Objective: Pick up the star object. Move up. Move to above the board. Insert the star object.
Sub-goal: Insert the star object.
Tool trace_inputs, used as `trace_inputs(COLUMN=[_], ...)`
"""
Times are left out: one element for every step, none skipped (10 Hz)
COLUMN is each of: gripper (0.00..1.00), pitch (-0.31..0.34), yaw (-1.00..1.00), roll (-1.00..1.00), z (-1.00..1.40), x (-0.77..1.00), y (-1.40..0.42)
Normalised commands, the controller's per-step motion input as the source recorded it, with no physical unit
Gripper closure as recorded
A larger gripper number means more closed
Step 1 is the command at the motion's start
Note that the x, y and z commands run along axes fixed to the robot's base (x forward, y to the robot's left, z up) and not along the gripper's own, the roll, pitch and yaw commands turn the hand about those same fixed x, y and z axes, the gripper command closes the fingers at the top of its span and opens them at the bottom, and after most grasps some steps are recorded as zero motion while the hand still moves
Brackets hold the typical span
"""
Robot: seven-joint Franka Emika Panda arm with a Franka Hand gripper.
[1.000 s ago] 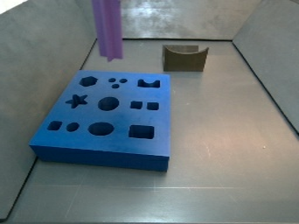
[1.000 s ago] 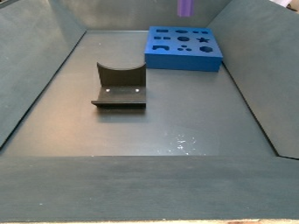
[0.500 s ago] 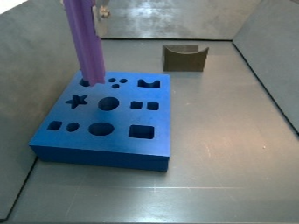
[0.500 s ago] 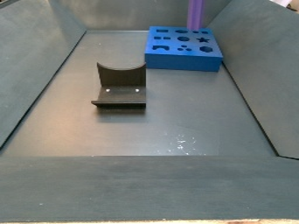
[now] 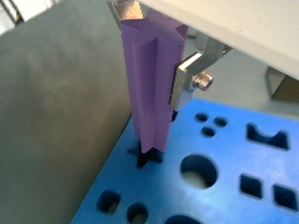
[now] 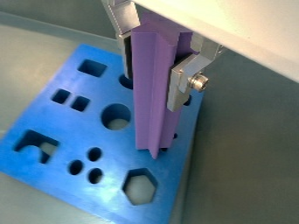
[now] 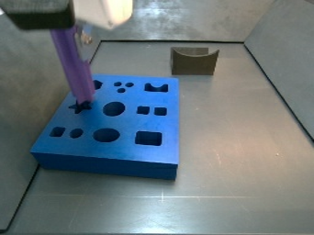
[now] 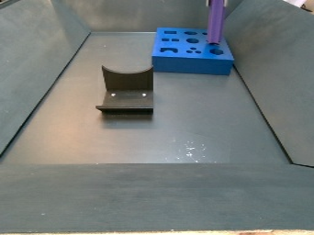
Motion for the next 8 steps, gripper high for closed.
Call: trace_inputs(gripper=[1.0,1.0,1.0,1.0,1.0,1.0,1.0,1.0], pitch=[0.019,0.0,0.0,-0.006,0.0,-0.01,0.0,0.0], yaw=[0.2,0.08,0.0,0.0,0.0,0.12,0.61,0.79], roll=[-0.5,0.0,0.0,-0.16,-0.32,-0.18,-0.32,-0.33], z=[0.0,0.0,-0.03,-0.37,-0.41,-0.12,0.0,-0.1], x=[-0.23,-0.06,0.0,-0.07,-0.08,0.0,-0.02,-0.22], y=[0.0,0.0,0.0,-0.2,-0.3,0.0,0.22,0.08])
